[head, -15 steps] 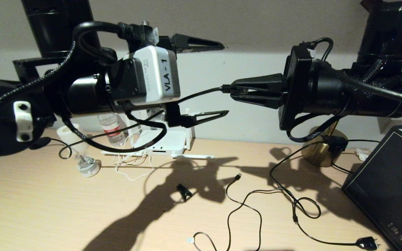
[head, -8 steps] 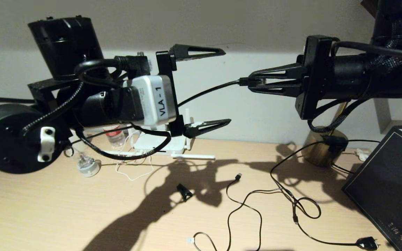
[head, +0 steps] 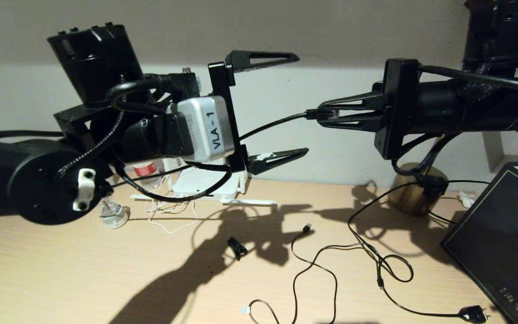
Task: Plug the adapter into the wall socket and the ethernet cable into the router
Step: Hand it to the other hand
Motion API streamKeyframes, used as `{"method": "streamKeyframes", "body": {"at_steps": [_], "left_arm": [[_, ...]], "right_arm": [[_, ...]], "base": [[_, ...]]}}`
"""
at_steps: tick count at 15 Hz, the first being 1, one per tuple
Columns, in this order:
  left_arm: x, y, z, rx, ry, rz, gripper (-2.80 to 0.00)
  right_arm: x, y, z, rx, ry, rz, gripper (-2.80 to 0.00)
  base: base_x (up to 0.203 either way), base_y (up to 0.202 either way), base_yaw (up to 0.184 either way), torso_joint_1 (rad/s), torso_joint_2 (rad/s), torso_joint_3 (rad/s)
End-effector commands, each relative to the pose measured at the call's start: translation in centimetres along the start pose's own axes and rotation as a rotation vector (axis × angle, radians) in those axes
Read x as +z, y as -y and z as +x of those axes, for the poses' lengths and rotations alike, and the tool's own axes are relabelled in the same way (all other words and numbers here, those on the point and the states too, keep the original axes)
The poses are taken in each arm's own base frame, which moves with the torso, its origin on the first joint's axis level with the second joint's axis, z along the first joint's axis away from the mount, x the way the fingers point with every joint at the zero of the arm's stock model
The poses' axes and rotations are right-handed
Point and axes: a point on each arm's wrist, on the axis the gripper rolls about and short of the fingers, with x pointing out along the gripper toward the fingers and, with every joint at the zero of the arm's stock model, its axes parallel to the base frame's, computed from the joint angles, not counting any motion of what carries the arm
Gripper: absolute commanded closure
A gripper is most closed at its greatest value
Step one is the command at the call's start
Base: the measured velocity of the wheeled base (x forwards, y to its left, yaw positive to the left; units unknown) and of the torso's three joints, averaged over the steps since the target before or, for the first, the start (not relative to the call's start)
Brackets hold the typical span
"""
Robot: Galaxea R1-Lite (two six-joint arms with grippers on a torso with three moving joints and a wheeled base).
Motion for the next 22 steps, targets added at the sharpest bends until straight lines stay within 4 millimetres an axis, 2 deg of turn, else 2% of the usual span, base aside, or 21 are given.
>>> {"method": "streamKeyframes", "body": {"at_steps": [1, 5, 10, 14, 22], "left_arm": [[-0.2, 0.3, 0.5, -0.001, 0.012, -0.001, -2.8], [-0.1, 0.6, 0.9, 0.007, 0.025, 0.007, -2.8], [-0.4, 1.0, 1.1, -0.001, 0.026, -0.012, -2.8], [-0.6, 0.9, 0.9, 0.001, 0.019, -0.012, -2.8], [-0.4, 0.2, 0.9, 0.01, 0.071, 0.007, -2.8]], "right_arm": [[0.4, 0.2, 0.8, 0.002, -0.021, 0.02, 0.0], [0.5, -0.7, 1.0, 0.022, -0.041, 0.02, 0.0], [0.4, -0.9, 0.9, 0.028, -0.067, 0.046, 0.0], [-0.3, -1.5, 0.4, 0.038, -0.094, 0.035, 0.0], [-0.2, -1.2, 0.4, 0.036, -0.152, 0.044, 0.0]], "base": [[0.0, 0.0, 0.0, 0.0, 0.0, 0.0], [0.0, 0.0, 0.0, 0.0, 0.0, 0.0], [0.0, 0.0, 0.0, 0.0, 0.0, 0.0], [0.0, 0.0, 0.0, 0.0, 0.0, 0.0], [0.0, 0.0, 0.0, 0.0, 0.0, 0.0]]}}
